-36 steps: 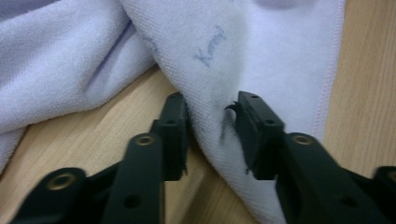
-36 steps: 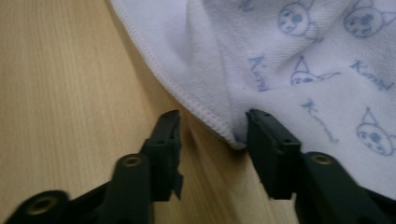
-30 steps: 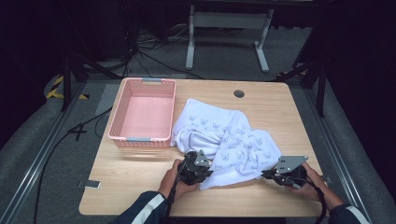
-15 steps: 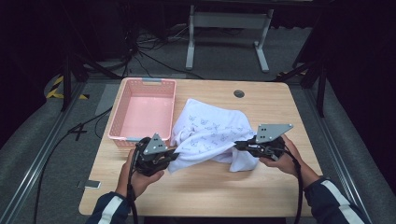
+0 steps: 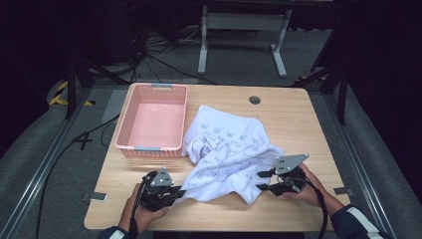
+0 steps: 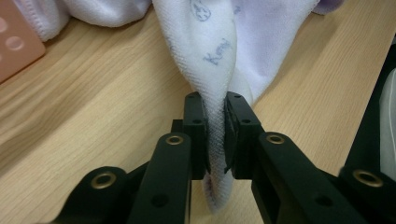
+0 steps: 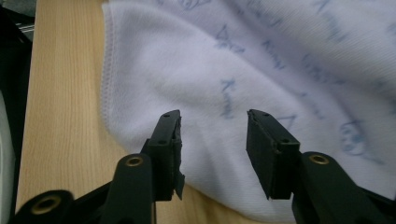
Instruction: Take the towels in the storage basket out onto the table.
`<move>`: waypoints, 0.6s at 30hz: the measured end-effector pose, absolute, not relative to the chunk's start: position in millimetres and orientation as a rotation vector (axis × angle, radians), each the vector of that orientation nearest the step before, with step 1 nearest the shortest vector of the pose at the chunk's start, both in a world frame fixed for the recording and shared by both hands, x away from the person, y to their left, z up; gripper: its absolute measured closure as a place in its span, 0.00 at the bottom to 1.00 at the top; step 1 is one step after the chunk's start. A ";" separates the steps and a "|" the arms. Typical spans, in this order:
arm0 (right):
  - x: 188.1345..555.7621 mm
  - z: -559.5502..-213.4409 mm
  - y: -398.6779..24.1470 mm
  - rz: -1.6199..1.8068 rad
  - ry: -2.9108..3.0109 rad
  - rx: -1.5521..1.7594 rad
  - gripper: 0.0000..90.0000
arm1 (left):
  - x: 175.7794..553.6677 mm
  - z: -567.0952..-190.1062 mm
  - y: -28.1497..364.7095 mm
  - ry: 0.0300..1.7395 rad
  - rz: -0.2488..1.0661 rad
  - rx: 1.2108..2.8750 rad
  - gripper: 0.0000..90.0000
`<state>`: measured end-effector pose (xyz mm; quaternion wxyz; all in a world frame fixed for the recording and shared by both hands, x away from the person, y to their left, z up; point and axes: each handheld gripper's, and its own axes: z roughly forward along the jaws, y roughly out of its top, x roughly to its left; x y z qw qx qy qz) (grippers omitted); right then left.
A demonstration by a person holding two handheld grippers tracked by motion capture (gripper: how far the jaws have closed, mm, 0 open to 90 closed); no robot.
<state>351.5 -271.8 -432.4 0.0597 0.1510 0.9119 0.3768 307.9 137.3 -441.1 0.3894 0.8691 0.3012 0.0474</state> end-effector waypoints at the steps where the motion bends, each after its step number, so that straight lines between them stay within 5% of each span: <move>1: 352.7 -435.9 -269.2 1.142 2.755 0.456 0.59 | 308.9 -441.2 136.0 0.775 0.128 2.217 0.86; 9: 357.6 -452.8 -261.5 1.037 2.855 0.367 0.70 | 317.3 -452.8 134.7 0.774 0.145 2.281 0.86; 12: 354.7 -451.7 -263.4 1.021 2.876 0.329 0.92 | 313.5 -453.8 129.2 0.731 0.151 2.350 0.91; 18: 336.9 -445.6 -284.6 0.945 3.019 0.232 0.94 | 297.3 -453.9 123.6 0.614 0.018 2.429 0.91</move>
